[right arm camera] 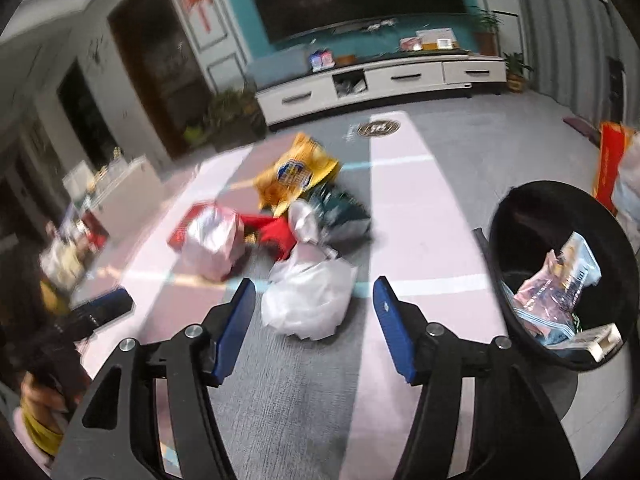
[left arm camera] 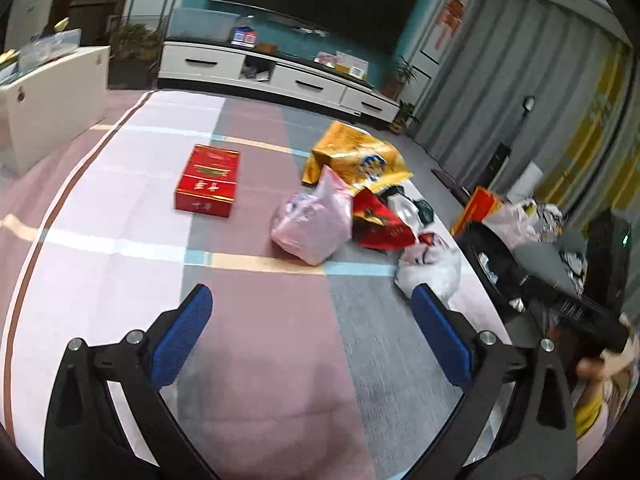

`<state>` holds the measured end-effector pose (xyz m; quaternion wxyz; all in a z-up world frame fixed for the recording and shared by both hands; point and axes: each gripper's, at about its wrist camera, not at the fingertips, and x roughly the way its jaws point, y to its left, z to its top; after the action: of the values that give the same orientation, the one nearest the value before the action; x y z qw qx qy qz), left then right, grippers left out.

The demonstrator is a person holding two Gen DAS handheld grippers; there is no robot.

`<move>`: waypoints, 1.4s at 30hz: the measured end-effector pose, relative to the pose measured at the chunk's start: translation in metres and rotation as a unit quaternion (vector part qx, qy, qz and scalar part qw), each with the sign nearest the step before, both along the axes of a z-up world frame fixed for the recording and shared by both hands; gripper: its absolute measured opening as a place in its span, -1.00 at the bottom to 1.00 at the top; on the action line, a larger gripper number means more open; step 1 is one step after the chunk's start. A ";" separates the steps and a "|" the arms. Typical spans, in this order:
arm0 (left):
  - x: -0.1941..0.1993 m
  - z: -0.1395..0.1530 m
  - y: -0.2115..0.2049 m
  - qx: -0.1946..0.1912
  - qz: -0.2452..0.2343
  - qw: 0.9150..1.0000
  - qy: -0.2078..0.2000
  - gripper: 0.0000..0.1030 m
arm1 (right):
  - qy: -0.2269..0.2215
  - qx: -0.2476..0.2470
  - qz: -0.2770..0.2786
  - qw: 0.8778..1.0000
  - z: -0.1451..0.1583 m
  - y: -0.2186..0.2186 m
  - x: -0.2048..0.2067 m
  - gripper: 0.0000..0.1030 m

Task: Collect trash
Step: 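Grasp the white plastic bag with the right tool while the left tool grasps the pink bag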

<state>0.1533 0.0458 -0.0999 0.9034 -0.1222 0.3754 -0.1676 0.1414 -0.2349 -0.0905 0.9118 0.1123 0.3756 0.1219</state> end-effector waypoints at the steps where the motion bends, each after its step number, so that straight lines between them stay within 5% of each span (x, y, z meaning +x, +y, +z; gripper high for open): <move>1: 0.001 0.000 0.001 0.004 0.004 1.000 0.003 0.94 | 0.005 -0.003 0.003 1.000 -0.003 0.004 0.006 0.18; 14: 0.000 -0.009 -0.004 0.033 0.001 0.999 0.018 0.94 | 0.045 -0.027 0.002 0.999 -0.028 0.034 0.038 0.18; 19: 0.001 -0.014 -0.004 0.030 0.006 0.999 0.027 0.94 | 0.052 -0.049 0.016 0.997 -0.030 0.041 0.035 -0.59; 22: 0.002 -0.015 -0.005 0.029 0.009 0.999 0.026 0.94 | 0.056 -0.044 0.021 0.997 -0.028 0.036 0.030 -0.74; 26: 0.003 -0.014 -0.012 0.054 0.017 0.998 0.013 0.94 | 0.049 0.017 0.047 0.998 -0.017 0.028 0.019 -0.76; 30: 0.011 -0.009 -0.025 0.085 0.014 0.996 -0.001 0.94 | -0.002 0.082 0.069 0.994 0.009 0.013 0.000 -0.76; 42: 0.078 -0.017 -0.082 0.181 -0.030 0.983 -0.014 0.94 | -0.021 0.089 0.033 0.995 0.020 -0.011 -0.004 -0.76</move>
<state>0.2312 -0.0366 -0.1169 0.9102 0.0571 0.3906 -0.1253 0.1372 -0.2456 -0.0700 0.9016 0.1781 0.3472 0.1869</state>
